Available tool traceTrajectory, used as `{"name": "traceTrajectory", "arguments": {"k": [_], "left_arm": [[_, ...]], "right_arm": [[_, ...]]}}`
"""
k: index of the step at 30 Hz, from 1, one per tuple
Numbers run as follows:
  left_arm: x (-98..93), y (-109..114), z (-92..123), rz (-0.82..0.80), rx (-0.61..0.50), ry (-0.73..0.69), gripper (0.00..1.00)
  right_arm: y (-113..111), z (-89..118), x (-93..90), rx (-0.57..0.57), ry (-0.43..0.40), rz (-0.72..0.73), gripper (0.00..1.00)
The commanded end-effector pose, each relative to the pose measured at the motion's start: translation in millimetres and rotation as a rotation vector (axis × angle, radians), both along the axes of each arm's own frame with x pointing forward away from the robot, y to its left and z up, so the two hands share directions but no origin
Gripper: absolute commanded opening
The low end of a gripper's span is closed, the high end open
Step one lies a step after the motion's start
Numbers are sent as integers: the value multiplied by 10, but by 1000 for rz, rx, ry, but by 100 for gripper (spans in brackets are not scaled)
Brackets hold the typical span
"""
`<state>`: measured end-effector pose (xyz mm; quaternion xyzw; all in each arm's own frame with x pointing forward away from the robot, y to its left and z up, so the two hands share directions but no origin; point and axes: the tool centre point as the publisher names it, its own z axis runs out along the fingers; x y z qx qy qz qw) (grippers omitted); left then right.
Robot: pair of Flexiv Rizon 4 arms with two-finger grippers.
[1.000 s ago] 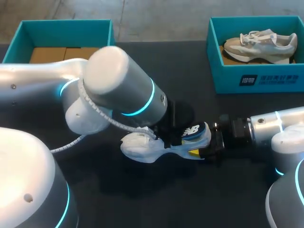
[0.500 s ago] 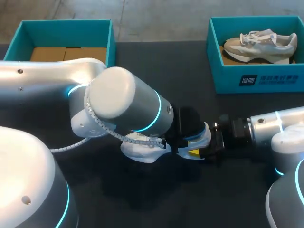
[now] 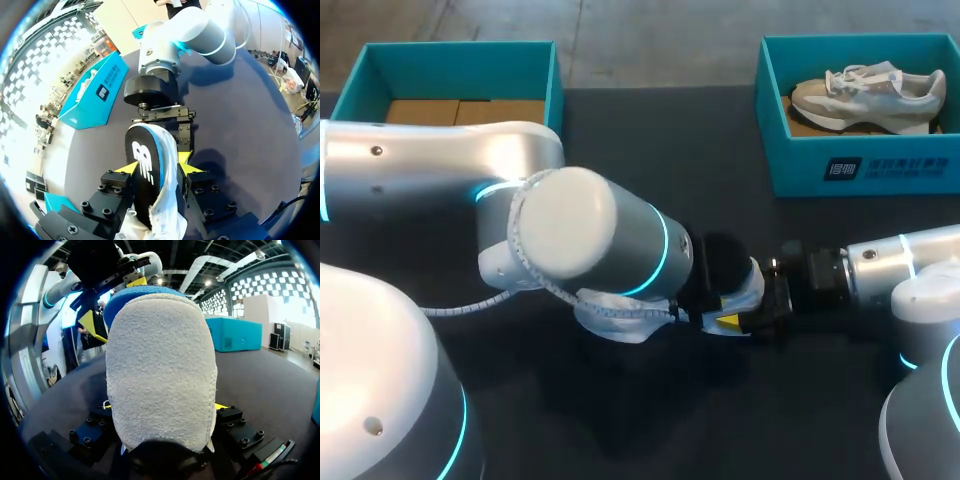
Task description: Take the shoe out of the shoebox, open the shoe tongue, remove and reinsert the insole, then place the shoe into the shoebox
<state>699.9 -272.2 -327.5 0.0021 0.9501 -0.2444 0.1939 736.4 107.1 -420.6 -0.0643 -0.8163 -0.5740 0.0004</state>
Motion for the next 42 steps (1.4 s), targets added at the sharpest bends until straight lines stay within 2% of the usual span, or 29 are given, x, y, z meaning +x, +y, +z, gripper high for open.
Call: {"name": "traceTrajectory", "arguments": {"k": [1,14,18,22,24,32,42], "left_arm": [[-33,-66,-68,22,-3,-32,47],[36,-106,-106,86,-28,-111,42],[75,-117,-107,101,-35,-116,33],[111,-119,-91,112,-43,-114,17],[117,-119,-91,113,-45,-114,0],[138,-90,-83,115,-54,-109,0],[103,-68,81,91,-97,-105,0]], "right_arm": [[5,6,-9,-2,0,-1,0],[5,6,-9,-2,0,-1,0],[5,6,-9,-2,0,-1,0],[5,6,-9,-2,0,-1,0],[5,6,-9,-2,0,-1,0],[5,6,-9,-2,0,-1,0],[5,6,-9,-2,0,-1,0]]}}
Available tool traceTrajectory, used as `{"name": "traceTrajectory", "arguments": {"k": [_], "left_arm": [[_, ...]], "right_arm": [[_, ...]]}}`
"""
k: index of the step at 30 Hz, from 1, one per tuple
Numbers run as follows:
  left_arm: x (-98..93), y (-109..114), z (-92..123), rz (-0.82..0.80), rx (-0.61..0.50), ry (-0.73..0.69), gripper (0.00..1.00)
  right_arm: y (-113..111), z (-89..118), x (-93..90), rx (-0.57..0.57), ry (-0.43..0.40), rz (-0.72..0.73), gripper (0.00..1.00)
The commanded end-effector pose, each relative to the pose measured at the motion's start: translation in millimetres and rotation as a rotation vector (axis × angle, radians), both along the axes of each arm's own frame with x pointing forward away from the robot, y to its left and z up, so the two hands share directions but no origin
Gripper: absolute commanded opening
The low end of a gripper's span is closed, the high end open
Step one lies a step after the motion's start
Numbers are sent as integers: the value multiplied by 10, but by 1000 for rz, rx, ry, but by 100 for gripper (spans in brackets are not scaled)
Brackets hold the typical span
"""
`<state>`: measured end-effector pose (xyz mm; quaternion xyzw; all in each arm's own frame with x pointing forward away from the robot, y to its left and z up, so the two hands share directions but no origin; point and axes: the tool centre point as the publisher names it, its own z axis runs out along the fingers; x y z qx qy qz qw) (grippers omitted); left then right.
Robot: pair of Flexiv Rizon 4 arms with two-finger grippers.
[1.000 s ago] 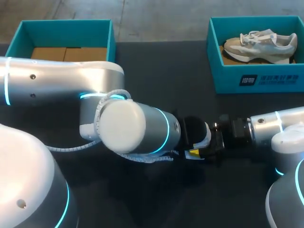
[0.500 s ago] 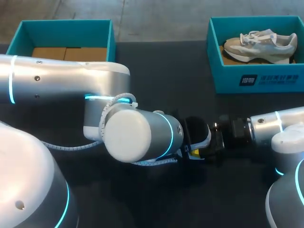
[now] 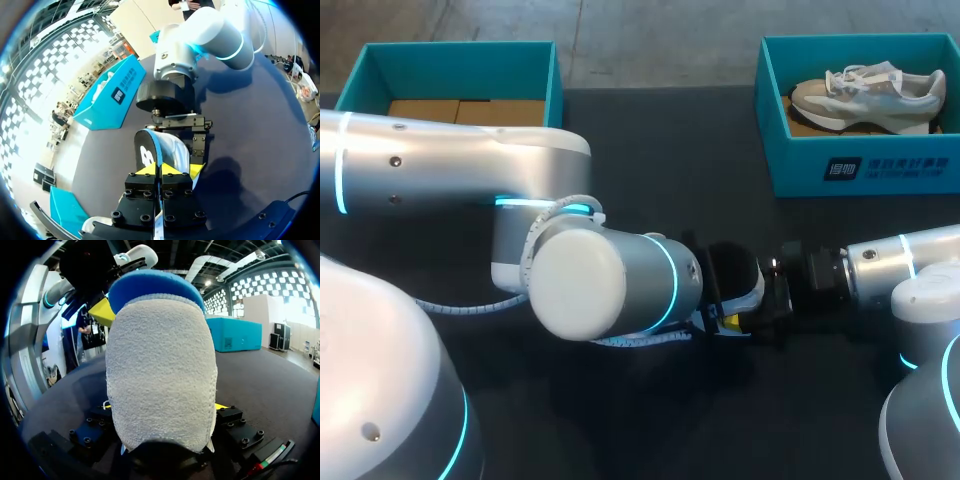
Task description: Take the shoe out of the shoebox, open the shoe tongue, remove and reinsert the insole, then place the shoe into the shoebox
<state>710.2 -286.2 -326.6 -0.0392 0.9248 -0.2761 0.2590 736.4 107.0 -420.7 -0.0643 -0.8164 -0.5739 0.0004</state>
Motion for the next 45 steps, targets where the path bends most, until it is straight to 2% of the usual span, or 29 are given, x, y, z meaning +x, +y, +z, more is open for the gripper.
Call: {"name": "traceTrajectory", "arguments": {"k": [1,8,20,23,25,45], "left_arm": [[8,61,91,-16,-15,23,0],[67,37,115,-102,8,172,0],[47,22,35,-84,14,123,0],[42,20,23,-74,10,110,16],[41,20,17,-72,9,106,21],[16,-21,-113,-9,6,28,29]], "right_arm": [[6,6,-9,-2,0,-1,0],[6,6,-9,-2,0,-1,0],[6,6,-9,-2,0,-1,0],[6,6,-9,-2,0,-1,0],[6,6,-9,-2,0,-1,0],[6,6,-9,-2,0,-1,0]]}}
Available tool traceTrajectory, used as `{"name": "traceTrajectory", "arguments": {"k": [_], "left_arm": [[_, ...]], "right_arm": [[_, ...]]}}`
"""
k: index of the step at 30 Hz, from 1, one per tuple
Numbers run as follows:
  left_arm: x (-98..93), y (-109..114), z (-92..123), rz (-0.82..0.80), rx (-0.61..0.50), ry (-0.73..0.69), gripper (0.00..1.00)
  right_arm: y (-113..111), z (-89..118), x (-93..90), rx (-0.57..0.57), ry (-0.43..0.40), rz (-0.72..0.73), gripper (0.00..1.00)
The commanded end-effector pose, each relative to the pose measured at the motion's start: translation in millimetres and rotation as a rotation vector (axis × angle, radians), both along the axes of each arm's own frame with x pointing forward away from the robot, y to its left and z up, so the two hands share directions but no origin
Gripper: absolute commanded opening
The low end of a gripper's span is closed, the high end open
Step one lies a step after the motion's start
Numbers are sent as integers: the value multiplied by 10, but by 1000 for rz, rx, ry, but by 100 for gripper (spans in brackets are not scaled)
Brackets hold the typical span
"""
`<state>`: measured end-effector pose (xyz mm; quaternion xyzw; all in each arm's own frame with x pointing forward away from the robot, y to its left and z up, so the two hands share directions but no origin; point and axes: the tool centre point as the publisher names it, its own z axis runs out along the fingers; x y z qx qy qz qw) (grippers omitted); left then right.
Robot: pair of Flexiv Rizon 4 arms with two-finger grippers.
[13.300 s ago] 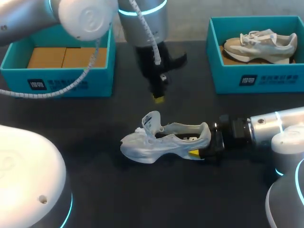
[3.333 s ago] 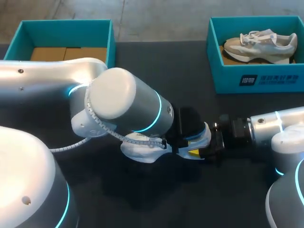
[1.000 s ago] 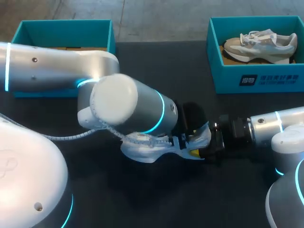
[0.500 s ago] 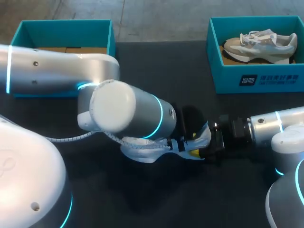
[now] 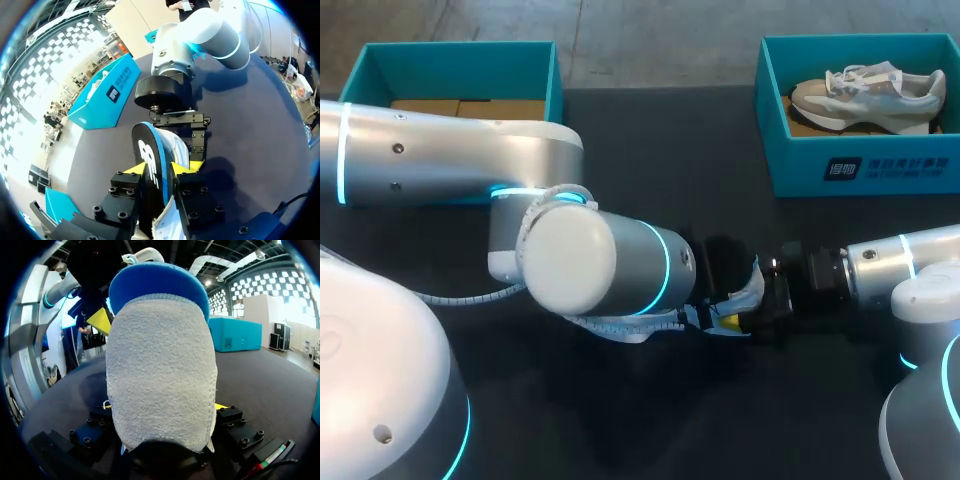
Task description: Take the shoe out of the shoebox, open the shoe tongue, remove and reinsert the insole, then place the shoe into the shoebox
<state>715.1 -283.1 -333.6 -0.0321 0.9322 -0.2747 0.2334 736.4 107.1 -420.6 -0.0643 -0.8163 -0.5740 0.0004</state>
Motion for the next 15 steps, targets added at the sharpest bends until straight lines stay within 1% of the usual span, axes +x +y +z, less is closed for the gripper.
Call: {"name": "traceTrajectory", "arguments": {"k": [1,8,15], "left_arm": [[-31,-56,-46,22,-4,-24,29],[12,-68,-55,53,-18,-40,27],[83,-47,-44,78,-33,-47,28]], "right_arm": [[5,6,-9,-2,0,-1,0],[5,6,-9,-2,0,-1,0],[5,6,-9,-2,0,-1,0]]}}
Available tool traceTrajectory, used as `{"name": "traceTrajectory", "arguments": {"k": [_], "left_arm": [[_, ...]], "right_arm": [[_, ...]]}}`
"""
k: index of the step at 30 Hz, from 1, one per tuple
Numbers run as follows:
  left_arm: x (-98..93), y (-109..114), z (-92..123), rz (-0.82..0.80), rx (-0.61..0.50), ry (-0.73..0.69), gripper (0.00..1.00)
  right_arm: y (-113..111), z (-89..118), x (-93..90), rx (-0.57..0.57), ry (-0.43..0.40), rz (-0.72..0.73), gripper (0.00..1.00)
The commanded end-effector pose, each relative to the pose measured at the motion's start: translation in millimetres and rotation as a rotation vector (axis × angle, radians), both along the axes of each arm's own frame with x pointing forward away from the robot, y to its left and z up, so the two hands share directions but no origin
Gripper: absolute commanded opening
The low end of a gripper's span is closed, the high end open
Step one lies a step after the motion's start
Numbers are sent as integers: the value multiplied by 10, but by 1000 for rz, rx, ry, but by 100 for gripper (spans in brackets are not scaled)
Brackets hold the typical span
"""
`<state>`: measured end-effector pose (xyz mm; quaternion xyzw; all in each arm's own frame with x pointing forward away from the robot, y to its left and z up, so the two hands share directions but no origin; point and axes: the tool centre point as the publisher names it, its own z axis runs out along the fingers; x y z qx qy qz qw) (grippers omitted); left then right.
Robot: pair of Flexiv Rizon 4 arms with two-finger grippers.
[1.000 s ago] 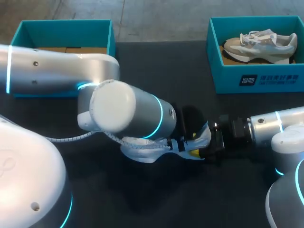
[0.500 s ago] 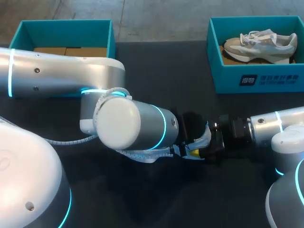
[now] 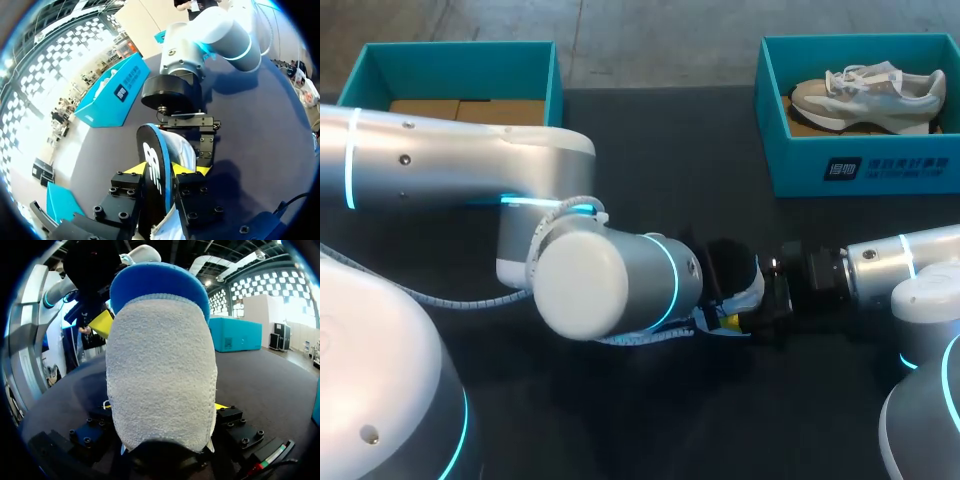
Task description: Take the shoe out of the shoebox, open the shoe tongue, remove and reinsert the insole, then place the shoe into the shoebox
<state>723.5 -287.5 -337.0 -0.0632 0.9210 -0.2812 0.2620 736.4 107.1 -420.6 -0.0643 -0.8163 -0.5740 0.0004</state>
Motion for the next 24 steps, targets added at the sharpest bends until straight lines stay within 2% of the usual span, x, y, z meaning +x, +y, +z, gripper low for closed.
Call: {"name": "traceTrajectory", "arguments": {"k": [1,15,24], "left_arm": [[2,-1,-11,8,-3,-6,29],[91,-21,-86,38,-1,-36,25],[116,-26,-104,35,-10,-30,16]], "right_arm": [[5,6,-9,-2,0,-1,0],[5,6,-9,-2,0,-1,0],[5,6,-9,-2,0,-1,0]]}}
